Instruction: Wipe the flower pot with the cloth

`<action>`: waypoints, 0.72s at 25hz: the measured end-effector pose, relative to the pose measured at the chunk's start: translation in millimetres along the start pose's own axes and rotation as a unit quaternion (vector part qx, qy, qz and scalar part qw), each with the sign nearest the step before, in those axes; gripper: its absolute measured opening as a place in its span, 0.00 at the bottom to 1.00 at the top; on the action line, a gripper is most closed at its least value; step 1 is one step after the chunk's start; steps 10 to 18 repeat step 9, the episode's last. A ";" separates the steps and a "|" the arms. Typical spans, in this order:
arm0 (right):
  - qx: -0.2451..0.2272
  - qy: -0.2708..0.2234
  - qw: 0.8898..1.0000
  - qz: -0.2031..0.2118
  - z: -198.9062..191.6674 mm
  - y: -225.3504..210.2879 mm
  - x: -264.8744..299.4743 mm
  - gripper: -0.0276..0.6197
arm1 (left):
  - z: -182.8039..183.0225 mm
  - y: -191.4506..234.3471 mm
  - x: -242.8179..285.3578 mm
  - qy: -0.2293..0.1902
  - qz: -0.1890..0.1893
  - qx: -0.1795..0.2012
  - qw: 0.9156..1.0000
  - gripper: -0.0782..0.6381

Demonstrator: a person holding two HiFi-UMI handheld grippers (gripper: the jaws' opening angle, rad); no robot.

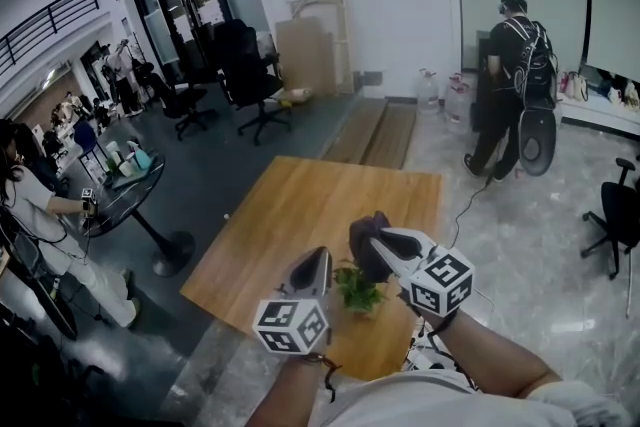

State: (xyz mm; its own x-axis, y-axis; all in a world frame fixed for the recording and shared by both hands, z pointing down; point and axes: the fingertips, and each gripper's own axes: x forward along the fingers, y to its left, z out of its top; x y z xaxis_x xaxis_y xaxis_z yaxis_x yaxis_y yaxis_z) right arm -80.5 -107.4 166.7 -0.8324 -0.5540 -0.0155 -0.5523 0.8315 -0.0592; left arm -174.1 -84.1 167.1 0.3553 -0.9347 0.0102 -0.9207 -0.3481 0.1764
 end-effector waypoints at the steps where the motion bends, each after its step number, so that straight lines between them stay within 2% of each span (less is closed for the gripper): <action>1: 0.000 0.000 1.000 -0.001 0.4 0.5 0.2 0.10 | 0.4 0.4 -0.2 0.000 0.000 0.001 1.000 0.12; 18: 0.007 0.004 1.000 -0.005 -3.8 -4.2 3.2 0.10 | 1.4 7.7 7.0 -0.001 0.010 0.000 1.000 0.12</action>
